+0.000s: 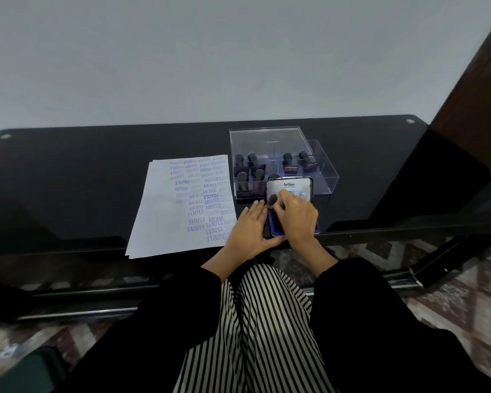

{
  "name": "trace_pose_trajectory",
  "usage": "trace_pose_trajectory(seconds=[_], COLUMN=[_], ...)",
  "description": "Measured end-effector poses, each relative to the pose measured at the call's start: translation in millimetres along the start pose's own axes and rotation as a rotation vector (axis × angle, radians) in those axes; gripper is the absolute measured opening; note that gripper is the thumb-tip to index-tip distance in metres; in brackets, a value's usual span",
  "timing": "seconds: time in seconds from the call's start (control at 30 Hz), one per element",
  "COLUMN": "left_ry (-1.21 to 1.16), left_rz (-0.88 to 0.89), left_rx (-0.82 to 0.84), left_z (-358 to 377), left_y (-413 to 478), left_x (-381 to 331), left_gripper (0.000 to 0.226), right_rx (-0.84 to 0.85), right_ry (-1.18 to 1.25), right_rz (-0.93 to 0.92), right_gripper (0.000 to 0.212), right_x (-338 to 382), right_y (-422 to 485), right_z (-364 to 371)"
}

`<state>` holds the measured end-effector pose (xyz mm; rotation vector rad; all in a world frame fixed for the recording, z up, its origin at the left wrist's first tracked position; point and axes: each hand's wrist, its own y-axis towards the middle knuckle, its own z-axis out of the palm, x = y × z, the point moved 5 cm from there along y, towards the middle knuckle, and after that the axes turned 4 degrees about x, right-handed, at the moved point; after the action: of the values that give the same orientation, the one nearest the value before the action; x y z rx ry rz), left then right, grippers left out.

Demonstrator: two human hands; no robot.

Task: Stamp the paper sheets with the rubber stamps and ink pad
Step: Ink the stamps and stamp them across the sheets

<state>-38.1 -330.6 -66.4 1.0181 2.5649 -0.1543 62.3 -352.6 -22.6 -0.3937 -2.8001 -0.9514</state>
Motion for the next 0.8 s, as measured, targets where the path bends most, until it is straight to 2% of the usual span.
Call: trace_pose_trajectory(seconds=[0.47,0.67,0.8], left_ry=[0.004,0.005,-0.012], left_rz=[-0.01,-0.007,-0.004], left_rx=[-0.009,-0.011,-0.062], left_z=[2.0,2.0,0.4], left_y=[1.9,1.2,0.9], left_x=[1.8,2.0,2.8], left_gripper=[0.088,0.089,0.097], right_rx=[0.008,0.051,0.131], right_ry=[0.026,0.017,0.031], right_rz=[-0.022,0.004,0.024], right_gripper=[0.036,0.038,0.034], right_x=[-0.9,0.3,-0.4], right_y=[-5.1,-2.0,2.2], right_z=[-4.3,-4.2,0.4])
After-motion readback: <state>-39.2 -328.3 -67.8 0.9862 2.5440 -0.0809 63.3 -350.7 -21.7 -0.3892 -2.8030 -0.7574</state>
